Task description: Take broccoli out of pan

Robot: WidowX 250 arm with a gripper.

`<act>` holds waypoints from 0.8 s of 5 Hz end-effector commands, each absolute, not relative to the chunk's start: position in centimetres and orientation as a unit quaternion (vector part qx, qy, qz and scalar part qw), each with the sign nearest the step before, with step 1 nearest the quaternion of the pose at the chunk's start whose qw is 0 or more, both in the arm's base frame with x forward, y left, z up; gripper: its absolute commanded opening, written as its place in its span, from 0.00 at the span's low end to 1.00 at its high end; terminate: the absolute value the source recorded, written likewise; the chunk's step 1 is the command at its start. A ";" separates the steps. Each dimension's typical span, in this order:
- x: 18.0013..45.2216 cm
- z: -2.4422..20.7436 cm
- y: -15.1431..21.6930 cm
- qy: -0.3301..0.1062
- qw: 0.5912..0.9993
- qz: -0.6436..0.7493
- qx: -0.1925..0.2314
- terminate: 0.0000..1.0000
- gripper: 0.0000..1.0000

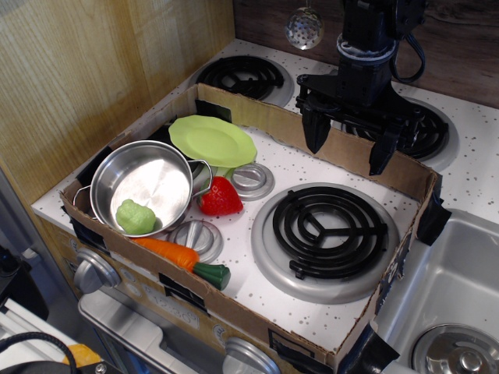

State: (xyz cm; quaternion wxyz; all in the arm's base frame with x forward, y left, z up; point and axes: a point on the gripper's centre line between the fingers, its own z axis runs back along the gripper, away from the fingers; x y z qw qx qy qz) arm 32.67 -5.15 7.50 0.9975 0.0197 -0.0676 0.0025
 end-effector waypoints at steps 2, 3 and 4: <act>32.3 8.5 -3.8 -0.068 0.994 0.087 0.023 0.00 1.00; 31.4 9.1 -3.1 -0.080 0.987 0.128 0.044 0.00 1.00; 29.9 9.9 -0.9 -0.083 0.978 0.184 0.052 0.00 1.00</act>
